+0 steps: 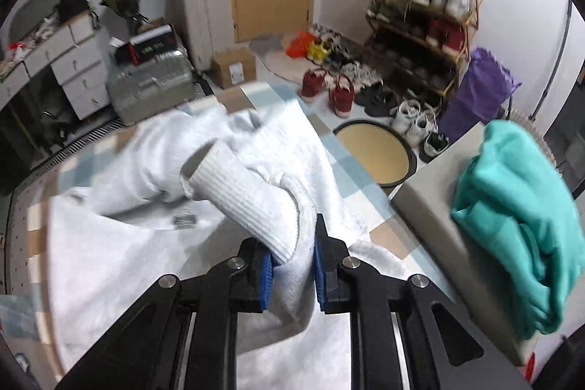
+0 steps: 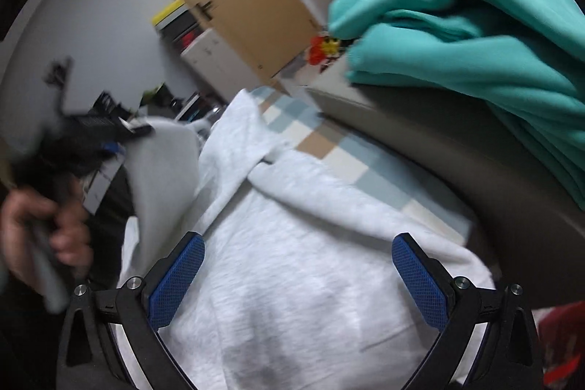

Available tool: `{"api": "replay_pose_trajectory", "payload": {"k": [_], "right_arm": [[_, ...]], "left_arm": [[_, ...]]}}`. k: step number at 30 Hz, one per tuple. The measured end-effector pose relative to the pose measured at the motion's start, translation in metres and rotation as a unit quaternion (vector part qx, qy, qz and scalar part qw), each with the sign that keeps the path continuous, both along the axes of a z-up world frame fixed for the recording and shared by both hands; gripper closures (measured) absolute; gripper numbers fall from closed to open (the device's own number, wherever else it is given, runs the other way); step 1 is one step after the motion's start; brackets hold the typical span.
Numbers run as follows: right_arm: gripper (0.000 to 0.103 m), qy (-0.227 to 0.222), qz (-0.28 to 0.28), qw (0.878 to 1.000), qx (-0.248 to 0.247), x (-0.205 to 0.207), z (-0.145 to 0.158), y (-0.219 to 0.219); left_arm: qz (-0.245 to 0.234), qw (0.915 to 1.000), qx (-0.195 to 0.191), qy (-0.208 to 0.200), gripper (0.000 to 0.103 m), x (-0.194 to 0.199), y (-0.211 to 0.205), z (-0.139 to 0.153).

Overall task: Fold large clothes
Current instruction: 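Grasp the other sleeve cuff with the left gripper and lift it, then fold the sleeve across the body and open the left gripper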

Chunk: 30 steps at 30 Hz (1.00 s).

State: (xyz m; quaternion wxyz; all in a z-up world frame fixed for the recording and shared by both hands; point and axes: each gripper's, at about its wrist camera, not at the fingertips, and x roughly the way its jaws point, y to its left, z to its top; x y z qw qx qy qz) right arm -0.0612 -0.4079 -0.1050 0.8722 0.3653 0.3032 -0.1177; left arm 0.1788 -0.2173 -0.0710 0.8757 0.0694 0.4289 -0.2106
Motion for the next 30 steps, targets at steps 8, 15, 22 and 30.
{"api": "replay_pose_trajectory", "payload": {"k": [8,15,22,30], "right_arm": [[0.000,-0.014,-0.009,1.000,-0.007,-0.003,0.009,-0.002],[0.000,-0.004,-0.016,1.000,0.011,-0.002,0.003,-0.009],[0.000,-0.003,-0.013,1.000,0.019,0.004,0.003,-0.005],[0.000,0.004,0.103,0.991,-0.086,0.079,0.048,0.038]], "left_arm": [[-0.023,0.9972,-0.048,0.053,0.090,0.032,-0.048,-0.032],[-0.143,0.9641,-0.128,0.184,0.054,-0.010,-0.033,-0.010],[-0.115,0.9676,-0.155,0.163,0.044,-0.049,0.074,-0.001],[0.111,0.9660,-0.198,0.124,0.039,-0.019,0.211,-0.033]]}}
